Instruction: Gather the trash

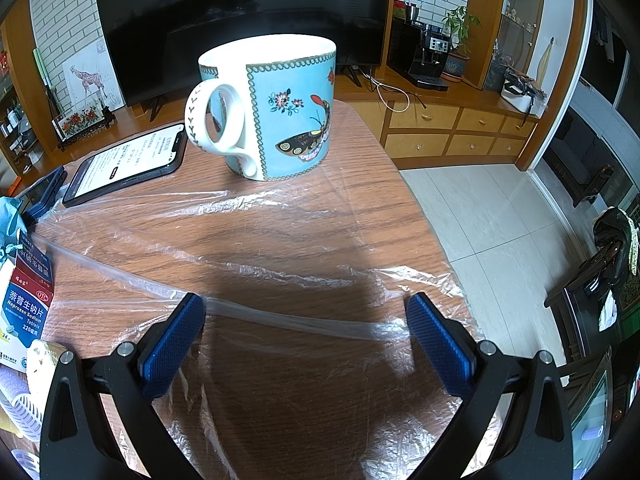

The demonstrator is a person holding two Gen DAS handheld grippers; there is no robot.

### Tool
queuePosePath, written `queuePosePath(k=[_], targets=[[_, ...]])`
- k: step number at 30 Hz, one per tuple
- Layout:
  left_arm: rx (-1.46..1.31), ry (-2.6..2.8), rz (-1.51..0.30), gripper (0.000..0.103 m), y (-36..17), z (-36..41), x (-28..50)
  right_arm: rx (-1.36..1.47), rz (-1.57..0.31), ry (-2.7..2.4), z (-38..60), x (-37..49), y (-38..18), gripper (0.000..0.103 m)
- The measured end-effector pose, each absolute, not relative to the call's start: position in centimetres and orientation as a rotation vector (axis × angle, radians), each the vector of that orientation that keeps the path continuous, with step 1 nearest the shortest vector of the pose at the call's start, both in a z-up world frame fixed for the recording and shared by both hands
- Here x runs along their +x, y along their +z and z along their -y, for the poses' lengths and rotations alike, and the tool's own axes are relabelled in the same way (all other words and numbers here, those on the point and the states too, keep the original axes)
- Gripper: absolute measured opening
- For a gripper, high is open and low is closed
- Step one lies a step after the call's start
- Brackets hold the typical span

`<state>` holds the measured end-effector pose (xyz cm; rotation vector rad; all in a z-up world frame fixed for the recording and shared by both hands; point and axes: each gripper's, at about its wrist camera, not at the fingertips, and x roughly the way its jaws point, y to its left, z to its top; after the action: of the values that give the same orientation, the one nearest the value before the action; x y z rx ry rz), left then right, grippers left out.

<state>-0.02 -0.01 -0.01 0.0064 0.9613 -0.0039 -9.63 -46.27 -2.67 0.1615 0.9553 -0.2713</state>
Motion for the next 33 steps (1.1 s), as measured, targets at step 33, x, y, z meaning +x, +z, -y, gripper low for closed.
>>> queuePosePath(k=[33], targets=[[-0.052,-0.541,-1.247,0.101,4.3,13.8,6.1,0.531,-1.140,0.469,24.7,-10.2,2.1,0.099]])
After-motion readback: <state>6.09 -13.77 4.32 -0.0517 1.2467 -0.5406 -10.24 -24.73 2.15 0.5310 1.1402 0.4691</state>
